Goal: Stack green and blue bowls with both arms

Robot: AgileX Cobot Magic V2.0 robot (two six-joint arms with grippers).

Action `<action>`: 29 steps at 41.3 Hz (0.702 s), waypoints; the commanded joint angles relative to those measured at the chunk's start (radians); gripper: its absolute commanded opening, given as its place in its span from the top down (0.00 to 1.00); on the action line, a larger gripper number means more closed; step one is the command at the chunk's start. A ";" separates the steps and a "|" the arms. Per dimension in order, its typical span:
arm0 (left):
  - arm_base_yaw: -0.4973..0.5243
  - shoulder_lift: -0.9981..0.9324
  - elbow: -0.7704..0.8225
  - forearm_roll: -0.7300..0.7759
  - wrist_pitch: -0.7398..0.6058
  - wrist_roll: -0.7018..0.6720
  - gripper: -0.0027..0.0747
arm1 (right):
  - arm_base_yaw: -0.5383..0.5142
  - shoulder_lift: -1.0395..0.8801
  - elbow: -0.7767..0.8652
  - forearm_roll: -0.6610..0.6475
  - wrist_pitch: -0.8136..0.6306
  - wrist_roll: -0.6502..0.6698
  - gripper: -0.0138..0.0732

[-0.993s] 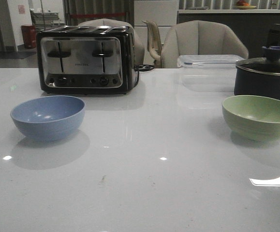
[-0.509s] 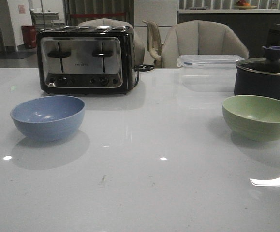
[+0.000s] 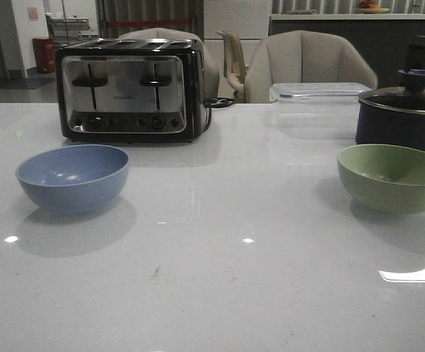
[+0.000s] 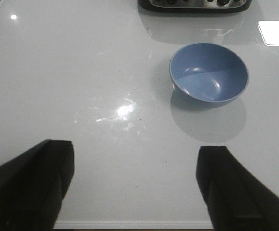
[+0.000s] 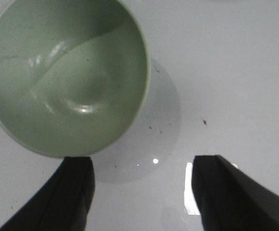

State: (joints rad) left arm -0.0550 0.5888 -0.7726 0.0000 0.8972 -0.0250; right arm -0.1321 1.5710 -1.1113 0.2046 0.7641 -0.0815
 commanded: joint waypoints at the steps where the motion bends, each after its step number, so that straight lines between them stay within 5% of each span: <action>1: -0.002 0.008 -0.032 -0.008 -0.069 0.000 0.22 | -0.006 0.043 -0.086 0.060 -0.054 -0.057 0.22; 17: -0.002 0.008 -0.032 -0.008 -0.069 0.000 0.22 | -0.006 0.281 -0.255 0.059 -0.074 -0.057 0.23; 29: -0.002 0.008 -0.032 -0.008 -0.069 0.000 0.22 | -0.006 0.322 -0.283 0.060 -0.070 -0.057 0.61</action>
State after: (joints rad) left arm -0.0550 0.5888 -0.7726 0.0000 0.8979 -0.0250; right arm -0.1321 1.9461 -1.3597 0.2478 0.7187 -0.1257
